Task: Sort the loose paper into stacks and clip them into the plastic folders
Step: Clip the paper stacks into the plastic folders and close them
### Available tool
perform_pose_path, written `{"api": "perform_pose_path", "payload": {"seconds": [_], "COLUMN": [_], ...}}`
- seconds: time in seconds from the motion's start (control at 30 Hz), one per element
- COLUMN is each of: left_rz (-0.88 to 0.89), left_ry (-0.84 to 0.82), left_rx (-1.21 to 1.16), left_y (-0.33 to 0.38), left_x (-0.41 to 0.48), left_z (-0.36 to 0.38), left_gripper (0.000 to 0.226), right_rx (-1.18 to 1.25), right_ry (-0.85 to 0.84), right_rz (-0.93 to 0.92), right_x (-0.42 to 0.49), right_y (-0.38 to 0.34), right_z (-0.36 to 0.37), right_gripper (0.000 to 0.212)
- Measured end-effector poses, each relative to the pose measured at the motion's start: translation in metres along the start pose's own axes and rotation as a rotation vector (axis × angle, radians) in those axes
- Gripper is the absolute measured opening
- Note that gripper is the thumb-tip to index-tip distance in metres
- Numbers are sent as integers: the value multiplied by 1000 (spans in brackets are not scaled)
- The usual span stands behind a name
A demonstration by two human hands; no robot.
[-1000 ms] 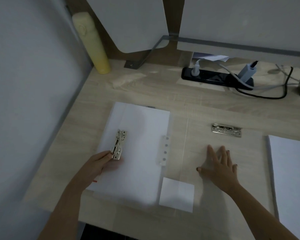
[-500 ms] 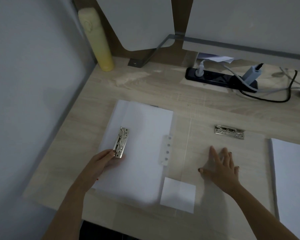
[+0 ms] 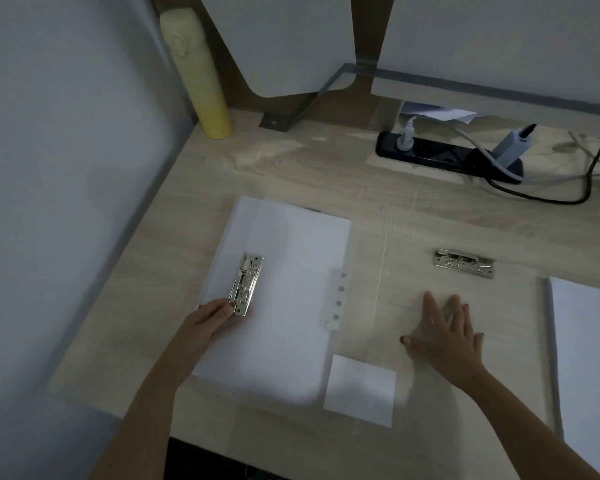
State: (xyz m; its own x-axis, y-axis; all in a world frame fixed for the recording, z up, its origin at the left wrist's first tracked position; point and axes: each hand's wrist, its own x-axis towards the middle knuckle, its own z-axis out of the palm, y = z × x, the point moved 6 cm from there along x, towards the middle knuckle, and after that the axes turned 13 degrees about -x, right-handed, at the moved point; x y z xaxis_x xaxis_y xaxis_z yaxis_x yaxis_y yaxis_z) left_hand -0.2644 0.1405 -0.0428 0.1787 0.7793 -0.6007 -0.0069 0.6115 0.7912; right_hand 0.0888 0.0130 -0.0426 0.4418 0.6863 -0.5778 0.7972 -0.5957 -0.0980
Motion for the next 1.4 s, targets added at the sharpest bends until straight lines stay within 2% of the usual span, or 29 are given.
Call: {"api": "perform_pose_path", "payload": {"seconds": [0.13,0.27,0.3,0.4,0.53,0.63,0.83,0.9,0.97,1.03,1.1,1.23,1.3,1.4], "left_rz": [-110,-158,-162,-96,41,81,102,218,510,767,844,887,839,768], "left_ry": [-59,18,53,119,181,219,270,353,459,364,152,-188,-249,-254], "left_rx": [-135,-20,-5,97,339,530,555,602,741,891,1045,1350,1420,1480], "left_y": [0,15,20,44,66,71,73,80,91,90,66,3,-21,-40], "left_x": [3,22,26,36,55,66,76,67,46,26,21,25,32,41], "left_z": [5,15,17,31,43,47,44,50,69,113,161,247,269,282], "left_gripper": [31,53,52,41,51,61,49,40,41,43,45,51,53,59], "right_rx": [7,3,1,4,-4,-13,3,0,-8,-10,-30,-30,-53,-116], "right_ry": [-1,1,0,-2,-7,-6,-3,-6,0,47,148,311,350,335], "right_rz": [8,12,9,5,2,-3,-2,-1,-11,-6,7,-13,-40,-74], "right_x": [1,1,1,1,1,1,3,4,2,2,4,23,35,53], "right_y": [0,1,2,2,1,2,3,4,4,6,9,11,9,7], "right_z": [1,2,2,2,2,2,5,5,4,0,-8,-35,-47,-52], "right_gripper": [93,93,93,93,93,93,92,92,89,82,75,65,63,60]}}
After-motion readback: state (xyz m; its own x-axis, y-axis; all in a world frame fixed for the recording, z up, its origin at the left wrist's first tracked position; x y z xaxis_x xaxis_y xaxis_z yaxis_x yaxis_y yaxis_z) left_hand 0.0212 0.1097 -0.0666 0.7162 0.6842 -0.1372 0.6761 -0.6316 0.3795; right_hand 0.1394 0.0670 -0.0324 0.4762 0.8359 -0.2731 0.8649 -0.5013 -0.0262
